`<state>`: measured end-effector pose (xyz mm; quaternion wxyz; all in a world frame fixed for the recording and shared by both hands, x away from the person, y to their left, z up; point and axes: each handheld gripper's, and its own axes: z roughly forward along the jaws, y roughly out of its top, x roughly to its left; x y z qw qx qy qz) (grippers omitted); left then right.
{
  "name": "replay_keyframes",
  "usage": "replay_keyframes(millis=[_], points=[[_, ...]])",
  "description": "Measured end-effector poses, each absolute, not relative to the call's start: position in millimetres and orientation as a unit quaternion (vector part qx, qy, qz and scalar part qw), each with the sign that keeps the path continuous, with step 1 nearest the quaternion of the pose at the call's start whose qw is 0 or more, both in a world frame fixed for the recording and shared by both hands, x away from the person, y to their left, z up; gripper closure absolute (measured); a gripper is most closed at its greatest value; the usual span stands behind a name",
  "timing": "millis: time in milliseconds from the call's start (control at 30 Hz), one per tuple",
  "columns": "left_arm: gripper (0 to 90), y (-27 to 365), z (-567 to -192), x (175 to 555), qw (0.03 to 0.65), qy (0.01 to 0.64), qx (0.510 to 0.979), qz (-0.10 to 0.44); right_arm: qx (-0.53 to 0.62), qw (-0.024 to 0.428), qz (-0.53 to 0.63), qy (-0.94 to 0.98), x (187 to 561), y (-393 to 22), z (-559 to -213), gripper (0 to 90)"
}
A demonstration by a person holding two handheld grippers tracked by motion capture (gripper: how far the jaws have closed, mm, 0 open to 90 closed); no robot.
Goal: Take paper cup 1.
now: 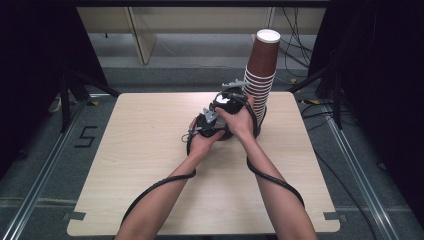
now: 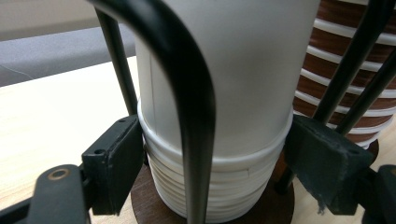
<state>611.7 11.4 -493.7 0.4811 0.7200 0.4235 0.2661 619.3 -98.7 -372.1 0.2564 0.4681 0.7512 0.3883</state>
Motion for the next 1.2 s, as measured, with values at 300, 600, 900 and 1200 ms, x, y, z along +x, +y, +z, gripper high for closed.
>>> replay_keyframes(millis=[300,600,900,1200], points=[[20.2,11.4,-493.6,612.5,0.475,0.423,0.723,0.268,0.504,0.232,0.335,0.762,633.9,-87.9,-359.7,32.3],[20.1,11.2,-493.6,613.0,0.475,0.422,0.724,0.269,0.513,0.214,0.299,0.776,646.4,-82.2,-355.6,30.9],[20.2,10.7,-493.8,613.7,0.473,0.422,0.724,0.272,0.527,0.212,0.293,0.769,654.7,-77.9,-361.3,31.0],[20.1,10.8,-493.6,613.9,0.474,0.421,0.724,0.27,0.528,0.212,0.293,0.768,655.2,-79.0,-362.7,35.2]])
